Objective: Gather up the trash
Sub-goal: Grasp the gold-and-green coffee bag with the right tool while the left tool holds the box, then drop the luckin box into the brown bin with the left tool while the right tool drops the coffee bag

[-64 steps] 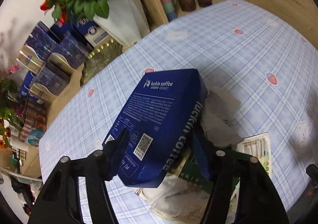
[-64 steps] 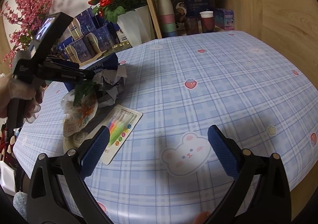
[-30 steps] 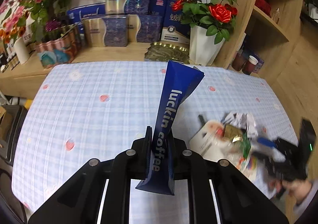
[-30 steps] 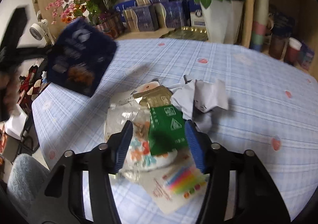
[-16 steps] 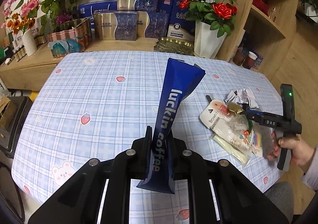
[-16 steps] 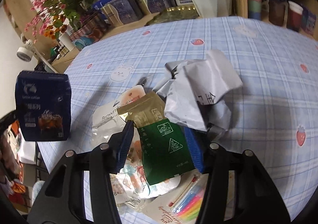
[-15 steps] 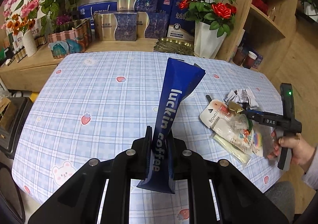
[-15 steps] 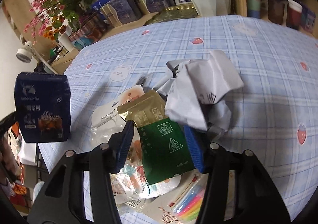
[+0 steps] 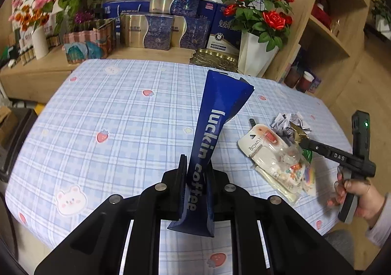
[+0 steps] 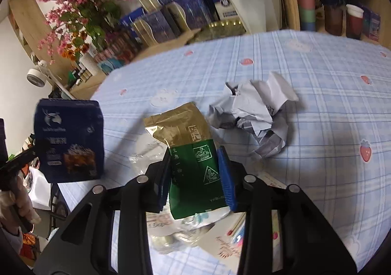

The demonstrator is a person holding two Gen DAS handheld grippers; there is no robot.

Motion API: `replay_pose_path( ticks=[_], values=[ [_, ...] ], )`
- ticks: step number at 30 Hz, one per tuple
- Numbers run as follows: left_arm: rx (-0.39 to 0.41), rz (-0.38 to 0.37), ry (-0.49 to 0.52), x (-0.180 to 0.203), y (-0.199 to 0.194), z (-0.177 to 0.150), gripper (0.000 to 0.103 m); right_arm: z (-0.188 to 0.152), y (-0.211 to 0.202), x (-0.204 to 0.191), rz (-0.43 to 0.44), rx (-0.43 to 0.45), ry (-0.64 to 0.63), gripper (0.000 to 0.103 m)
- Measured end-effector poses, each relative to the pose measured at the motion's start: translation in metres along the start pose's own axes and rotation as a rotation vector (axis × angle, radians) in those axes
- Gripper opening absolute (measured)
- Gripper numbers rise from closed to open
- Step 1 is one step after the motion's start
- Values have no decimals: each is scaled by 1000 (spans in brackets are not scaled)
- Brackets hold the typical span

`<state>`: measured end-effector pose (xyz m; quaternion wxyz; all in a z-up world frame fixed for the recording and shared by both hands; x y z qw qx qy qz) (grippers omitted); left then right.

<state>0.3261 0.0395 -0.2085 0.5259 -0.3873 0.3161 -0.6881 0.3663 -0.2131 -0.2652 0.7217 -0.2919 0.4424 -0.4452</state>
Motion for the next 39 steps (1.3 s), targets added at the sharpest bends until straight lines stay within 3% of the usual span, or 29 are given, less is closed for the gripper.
replay_pose_path(
  ticks=[8, 24, 29, 33, 39],
  values=[
    [9, -58, -59, 1, -13, -13, 13, -16, -26, -17, 26, 59, -5, 38],
    [45, -95, -35, 12, -61, -50, 13, -58, -69, -61, 23, 139, -57, 38],
    [21, -127, 19, 28, -70, -73, 13, -73, -79, -73, 32, 156, -70, 38],
    [-35, -196, 104, 54, -70, -100, 14, -89, -86, -83, 26, 164, -89, 38],
    [-106, -222, 218, 91, -58, -149, 14, -115, -97, -94, 43, 180, -86, 38]
  ],
)
Point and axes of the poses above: each gripper's, at about its wrist camera, not at the fingertips, and y roughly the way its jaws point, x to its right, z to its top, the point moved 10 cm from there along y, roughly the way its jaws point, and after that the axes turned 13 degrees about -x, right-handed, at the moved point
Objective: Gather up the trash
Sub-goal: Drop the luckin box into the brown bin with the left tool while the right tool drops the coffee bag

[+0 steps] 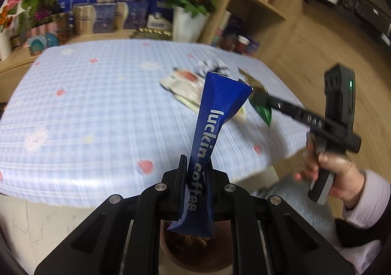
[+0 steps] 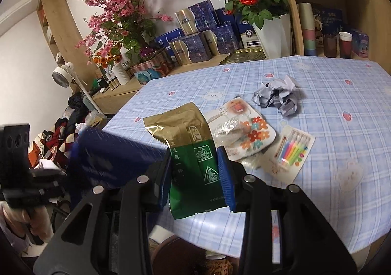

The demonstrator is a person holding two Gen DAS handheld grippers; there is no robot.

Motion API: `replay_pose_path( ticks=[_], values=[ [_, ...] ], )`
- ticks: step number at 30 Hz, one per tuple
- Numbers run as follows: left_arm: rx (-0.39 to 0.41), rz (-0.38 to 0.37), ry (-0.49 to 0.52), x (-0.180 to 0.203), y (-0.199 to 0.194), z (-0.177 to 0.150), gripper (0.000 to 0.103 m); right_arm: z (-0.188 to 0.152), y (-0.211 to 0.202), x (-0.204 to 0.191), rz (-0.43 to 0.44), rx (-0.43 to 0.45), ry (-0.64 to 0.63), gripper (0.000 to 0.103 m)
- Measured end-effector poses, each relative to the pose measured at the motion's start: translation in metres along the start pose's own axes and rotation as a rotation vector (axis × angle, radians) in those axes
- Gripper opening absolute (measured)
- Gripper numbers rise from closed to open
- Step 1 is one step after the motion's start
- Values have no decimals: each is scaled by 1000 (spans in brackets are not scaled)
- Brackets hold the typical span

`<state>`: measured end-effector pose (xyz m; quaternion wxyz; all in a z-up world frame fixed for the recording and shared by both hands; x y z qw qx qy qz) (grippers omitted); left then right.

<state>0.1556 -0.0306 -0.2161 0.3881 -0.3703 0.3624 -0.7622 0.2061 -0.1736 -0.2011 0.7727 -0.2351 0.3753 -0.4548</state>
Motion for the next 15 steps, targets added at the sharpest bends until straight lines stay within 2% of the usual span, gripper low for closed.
replay_pose_path(
  ticks=[8, 15],
  values=[
    [-97, -27, 11, 18, 34, -57, 14, -28, -22, -4, -8, 34, 18, 38],
    [-186, -26, -11, 16, 64, -99, 14, -57, -28, -14, -13, 36, 11, 38]
  ],
)
Point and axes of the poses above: each gripper's, at about its wrist camera, not at the fingertips, and y roughly the way its jaws point, x to its right, z to its top, the point moved 10 cm from there along y, roughly the way its jaws point, and after that the axes turned 13 degrees about -x, right-handed, at the moved point
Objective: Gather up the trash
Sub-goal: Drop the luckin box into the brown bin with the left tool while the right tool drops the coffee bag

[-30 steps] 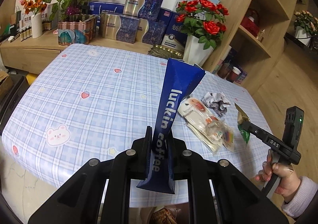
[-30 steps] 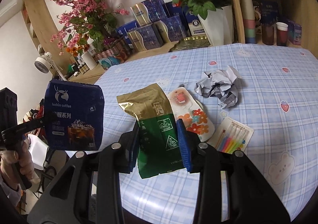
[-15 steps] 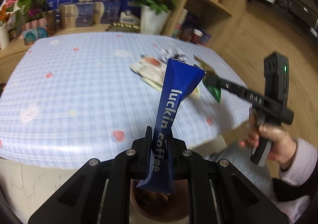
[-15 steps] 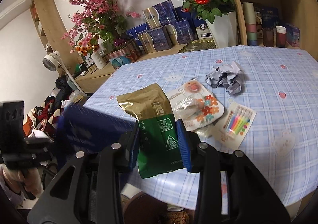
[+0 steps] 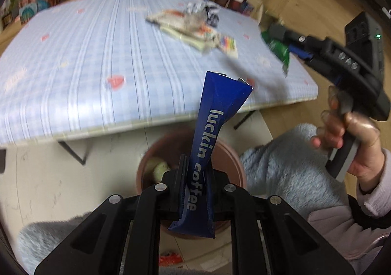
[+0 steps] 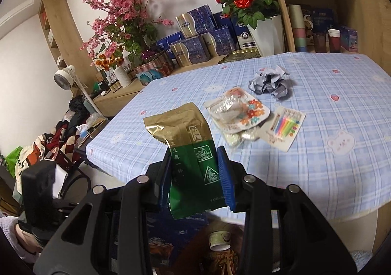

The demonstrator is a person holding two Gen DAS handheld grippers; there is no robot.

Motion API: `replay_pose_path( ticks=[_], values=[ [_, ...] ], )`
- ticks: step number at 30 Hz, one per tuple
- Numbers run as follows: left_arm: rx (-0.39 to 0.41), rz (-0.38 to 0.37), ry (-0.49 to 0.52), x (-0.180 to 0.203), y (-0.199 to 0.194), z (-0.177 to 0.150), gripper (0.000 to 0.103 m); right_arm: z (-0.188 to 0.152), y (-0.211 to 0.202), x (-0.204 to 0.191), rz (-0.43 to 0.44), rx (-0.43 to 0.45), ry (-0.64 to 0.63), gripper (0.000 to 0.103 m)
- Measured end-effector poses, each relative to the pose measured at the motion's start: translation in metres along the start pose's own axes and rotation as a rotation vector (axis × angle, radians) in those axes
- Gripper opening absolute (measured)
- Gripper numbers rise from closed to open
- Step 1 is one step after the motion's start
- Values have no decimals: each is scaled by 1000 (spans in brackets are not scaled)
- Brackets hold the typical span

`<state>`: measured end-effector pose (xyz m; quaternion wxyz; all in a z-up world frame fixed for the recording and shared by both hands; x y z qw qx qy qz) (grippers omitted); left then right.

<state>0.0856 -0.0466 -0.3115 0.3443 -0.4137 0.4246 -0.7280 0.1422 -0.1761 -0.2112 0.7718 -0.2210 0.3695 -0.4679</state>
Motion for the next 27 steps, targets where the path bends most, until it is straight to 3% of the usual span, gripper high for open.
replay_pose_path(
  ticks=[10, 17, 23, 25, 27],
  values=[
    [-153, -33, -36, 6, 68, -19, 14, -27, -3, 6, -19, -22, 8, 38],
    [-327, -40, -34, 10, 128, -31, 14, -37, 4, 16, -32, -43, 15, 38],
    [-383, -59, 16, 21, 150, -34, 15, -45, 9, 29, -42, -65, 41, 38],
    [-396, -78, 30, 25, 154, -36, 21, -47, 11, 31, -45, -70, 48, 38],
    [-387, -92, 34, 27, 152, -37, 42, -48, 13, 31, -47, -74, 48, 38]
  ],
)
Point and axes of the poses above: each gripper's, at about its wrist camera, not at the fingertips, and y roughly the way its jaws point, x to its right, z to its top, the point moved 10 cm from there along y, roughly the way its jaws point, and after that the axes turned 13 degrees about -x, right-handed, at the moved point
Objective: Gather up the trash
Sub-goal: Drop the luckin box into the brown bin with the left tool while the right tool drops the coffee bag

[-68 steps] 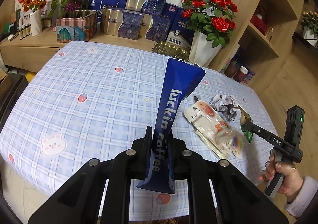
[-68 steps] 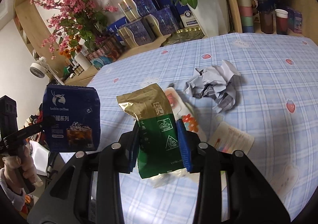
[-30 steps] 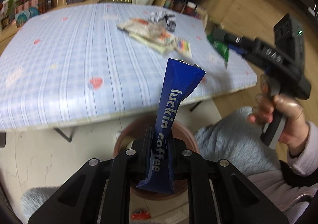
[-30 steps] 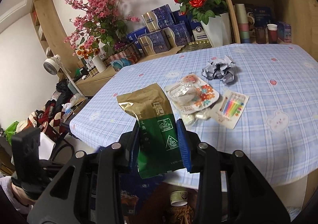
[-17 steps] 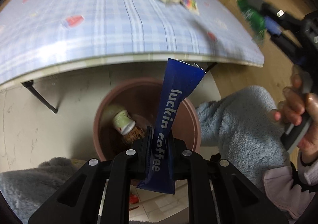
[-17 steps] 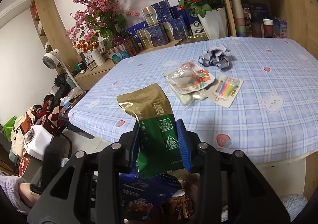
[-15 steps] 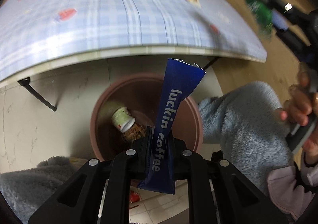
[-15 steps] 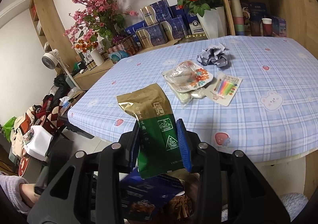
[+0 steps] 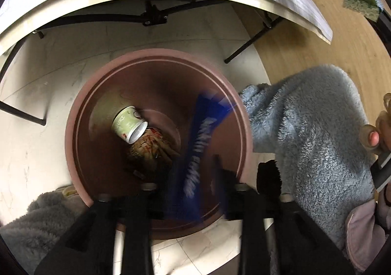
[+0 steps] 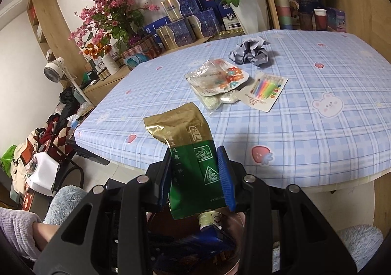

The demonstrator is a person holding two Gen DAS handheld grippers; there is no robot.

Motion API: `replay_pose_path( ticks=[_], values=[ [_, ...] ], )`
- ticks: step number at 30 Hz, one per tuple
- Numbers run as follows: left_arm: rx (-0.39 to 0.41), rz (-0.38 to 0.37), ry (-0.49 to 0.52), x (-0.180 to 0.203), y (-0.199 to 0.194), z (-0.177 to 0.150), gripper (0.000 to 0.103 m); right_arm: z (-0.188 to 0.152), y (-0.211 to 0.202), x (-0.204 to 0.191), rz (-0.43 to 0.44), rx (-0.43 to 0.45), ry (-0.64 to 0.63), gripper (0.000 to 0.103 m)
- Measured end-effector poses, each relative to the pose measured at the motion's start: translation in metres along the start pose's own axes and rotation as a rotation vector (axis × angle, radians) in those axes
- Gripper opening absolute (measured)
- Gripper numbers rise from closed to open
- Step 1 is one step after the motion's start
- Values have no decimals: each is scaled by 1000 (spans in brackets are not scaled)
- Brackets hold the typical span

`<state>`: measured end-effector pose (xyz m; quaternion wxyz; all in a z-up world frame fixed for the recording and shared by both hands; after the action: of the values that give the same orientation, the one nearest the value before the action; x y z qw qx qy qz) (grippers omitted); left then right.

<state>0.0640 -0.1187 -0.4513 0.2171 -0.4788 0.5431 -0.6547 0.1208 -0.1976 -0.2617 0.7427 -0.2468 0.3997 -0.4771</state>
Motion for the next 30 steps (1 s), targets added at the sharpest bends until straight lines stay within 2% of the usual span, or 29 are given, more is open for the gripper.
replay_pose_path(
  ticks=[3, 6, 8, 15, 16, 18, 22, 26, 30],
  values=[
    [47, -11, -13, 1, -10, 2, 53, -2, 2, -1, 0, -7, -4, 38],
    [145, -23, -56, -7, -36, 3, 60, -6, 6, -3, 2, -19, -5, 38],
    [225, -25, -87, -13, -57, 1, 66, -8, 8, -5, 2, -27, -10, 38],
    [587, -17, -256, -43, -148, -17, 88, -25, 22, -16, -8, -69, -44, 38],
    [640, -14, -288, -49, -160, -23, 89, -28, 24, -17, -10, -76, -47, 38],
    [692, -10, -308, -53, -173, -30, 91, -34, 29, -21, -13, -95, -58, 38],
    [791, 96, -345, -61, -198, -43, 93, -46, 40, -32, -23, -132, -94, 38],
    [915, 236, -406, -79, -229, -58, 95, -60, 54, -41, -39, -186, -137, 38],
    [963, 365, -457, -97, -246, -73, 95, -72, 65, -44, -63, -230, -168, 38]
  ],
)
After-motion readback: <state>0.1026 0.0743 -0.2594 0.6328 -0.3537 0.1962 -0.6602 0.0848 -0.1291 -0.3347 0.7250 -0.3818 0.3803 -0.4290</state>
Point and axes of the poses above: each gripper's, at about its wrist camera, not at the fingertips, and y roughly the way its jaws point, x to its right, z to its top, the point moved 10 cm from there along y, roughly the way its jaws point, and after that the axes turned 13 degrees about -x, right-handed, at the moved point
